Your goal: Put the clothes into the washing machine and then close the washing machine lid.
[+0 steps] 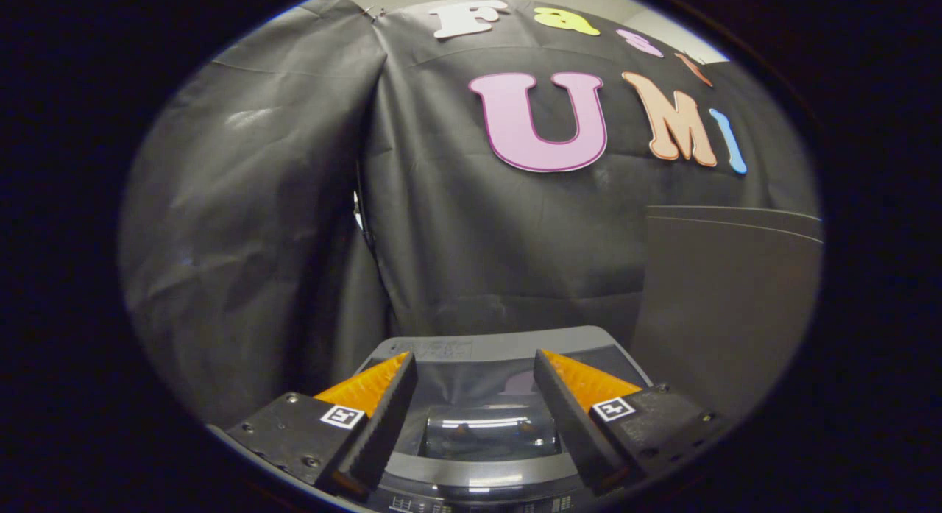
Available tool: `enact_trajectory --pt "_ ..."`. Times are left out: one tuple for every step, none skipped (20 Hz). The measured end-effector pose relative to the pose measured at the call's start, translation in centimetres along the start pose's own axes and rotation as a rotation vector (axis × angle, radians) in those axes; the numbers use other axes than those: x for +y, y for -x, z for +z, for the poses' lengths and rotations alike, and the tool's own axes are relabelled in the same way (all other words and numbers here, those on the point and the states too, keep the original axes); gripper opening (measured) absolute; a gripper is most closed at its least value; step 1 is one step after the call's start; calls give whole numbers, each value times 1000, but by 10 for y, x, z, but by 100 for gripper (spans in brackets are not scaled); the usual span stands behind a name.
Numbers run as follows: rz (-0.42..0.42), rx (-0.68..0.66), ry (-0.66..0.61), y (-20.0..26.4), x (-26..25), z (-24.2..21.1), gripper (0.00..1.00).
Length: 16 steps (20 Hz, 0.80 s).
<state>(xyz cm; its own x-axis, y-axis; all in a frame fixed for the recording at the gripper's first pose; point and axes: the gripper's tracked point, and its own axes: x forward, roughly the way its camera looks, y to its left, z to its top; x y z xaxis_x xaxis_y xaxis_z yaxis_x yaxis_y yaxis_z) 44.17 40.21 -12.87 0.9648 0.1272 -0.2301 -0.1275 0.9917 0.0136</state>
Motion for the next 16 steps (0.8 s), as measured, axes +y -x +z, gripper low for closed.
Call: enact_trajectory --pt "6 -2 2 5 3 0 97" --pt "9 -6 9 9 5 1 97" --pt "13 -12 27 17 8 2 97" --pt "14 -15 47 22 10 2 97" --pt "13 -19 62 29 11 4 97" --pt "15 -22 72 34 14 6 97" --pt "15 -26 78 36 14 7 97" --pt "18 -23 83 41 14 9 97" --pt "22 -19 90 47 13 8 97" --pt "28 -14 95 54 14 8 97" --pt "41 -10 95 56 16 10 97" --pt "55 -5 94 61 19 11 97" --pt "67 10 90 72 21 8 97" --pt "74 21 84 84 23 5 97" --pt "89 28 78 93 26 5 97" --pt "100 32 73 101 28 5 97"
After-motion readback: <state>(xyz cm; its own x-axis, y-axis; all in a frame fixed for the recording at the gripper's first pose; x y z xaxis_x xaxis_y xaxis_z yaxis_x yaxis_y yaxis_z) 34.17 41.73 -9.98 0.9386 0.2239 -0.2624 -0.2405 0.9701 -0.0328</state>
